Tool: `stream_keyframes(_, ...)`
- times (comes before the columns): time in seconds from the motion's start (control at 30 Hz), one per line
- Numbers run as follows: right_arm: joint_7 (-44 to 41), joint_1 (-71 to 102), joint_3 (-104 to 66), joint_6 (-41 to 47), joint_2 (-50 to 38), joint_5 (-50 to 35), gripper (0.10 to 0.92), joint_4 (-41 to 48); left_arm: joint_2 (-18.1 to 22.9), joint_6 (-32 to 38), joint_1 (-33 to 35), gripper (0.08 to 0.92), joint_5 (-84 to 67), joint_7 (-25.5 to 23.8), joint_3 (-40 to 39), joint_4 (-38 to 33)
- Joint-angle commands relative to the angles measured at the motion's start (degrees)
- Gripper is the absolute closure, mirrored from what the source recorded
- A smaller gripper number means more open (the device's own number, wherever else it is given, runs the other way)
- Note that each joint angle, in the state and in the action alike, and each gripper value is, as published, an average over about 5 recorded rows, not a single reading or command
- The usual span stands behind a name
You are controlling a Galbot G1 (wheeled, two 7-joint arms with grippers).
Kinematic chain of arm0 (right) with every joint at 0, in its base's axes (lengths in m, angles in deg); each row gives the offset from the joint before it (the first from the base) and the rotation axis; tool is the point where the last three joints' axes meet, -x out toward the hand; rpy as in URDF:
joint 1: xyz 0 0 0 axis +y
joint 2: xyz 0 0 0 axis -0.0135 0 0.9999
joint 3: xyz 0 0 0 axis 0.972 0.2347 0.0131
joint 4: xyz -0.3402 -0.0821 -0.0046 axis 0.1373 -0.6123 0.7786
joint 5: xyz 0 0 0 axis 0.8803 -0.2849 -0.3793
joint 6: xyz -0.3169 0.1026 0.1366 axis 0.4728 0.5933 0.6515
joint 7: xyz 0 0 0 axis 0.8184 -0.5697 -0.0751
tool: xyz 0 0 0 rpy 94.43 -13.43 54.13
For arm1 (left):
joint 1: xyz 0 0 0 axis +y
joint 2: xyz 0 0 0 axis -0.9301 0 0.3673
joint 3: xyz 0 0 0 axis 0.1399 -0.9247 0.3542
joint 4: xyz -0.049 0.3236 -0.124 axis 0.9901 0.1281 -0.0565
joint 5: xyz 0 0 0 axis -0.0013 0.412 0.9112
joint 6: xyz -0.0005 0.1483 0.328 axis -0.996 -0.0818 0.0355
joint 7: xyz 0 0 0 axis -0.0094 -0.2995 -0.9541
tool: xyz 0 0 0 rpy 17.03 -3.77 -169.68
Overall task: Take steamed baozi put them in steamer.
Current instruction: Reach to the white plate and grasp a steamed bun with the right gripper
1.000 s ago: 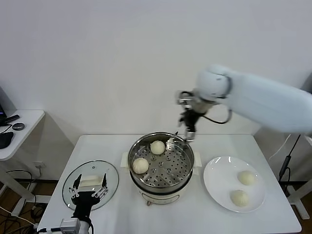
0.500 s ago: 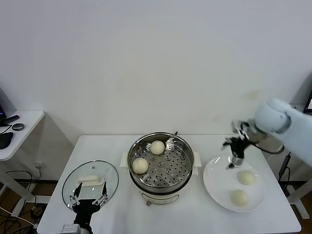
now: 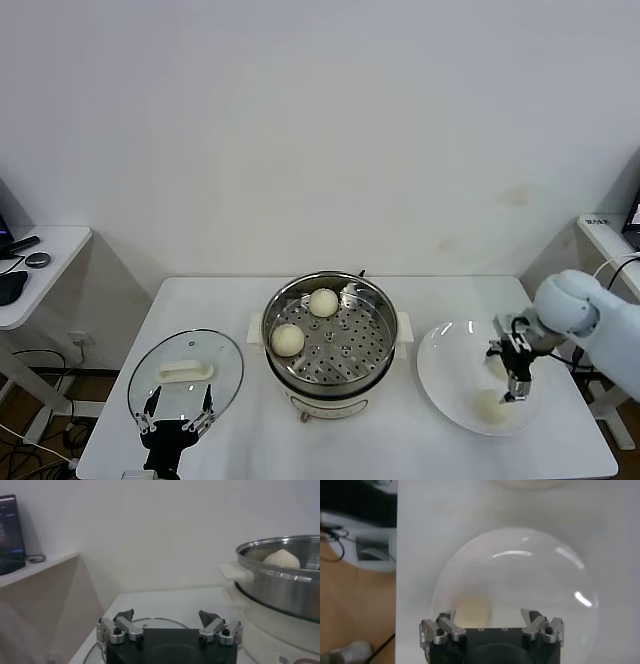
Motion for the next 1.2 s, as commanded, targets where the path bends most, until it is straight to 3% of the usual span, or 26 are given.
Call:
stream_keyframes(0.03,-1.0,7.7,-4.9,-2.7,0.6,6.2,0.203,1.7,0.0,-0.1,0.2,0.177,-0.1,0.0,0.2,0.3)
stream_keyframes(1.2,3.4,10.6,-5.3,-0.2,4.3,6.9,0.203,3.8,-0.2,-0.1,-0.7,0.177,-0.4,0.0,0.4,1.7)
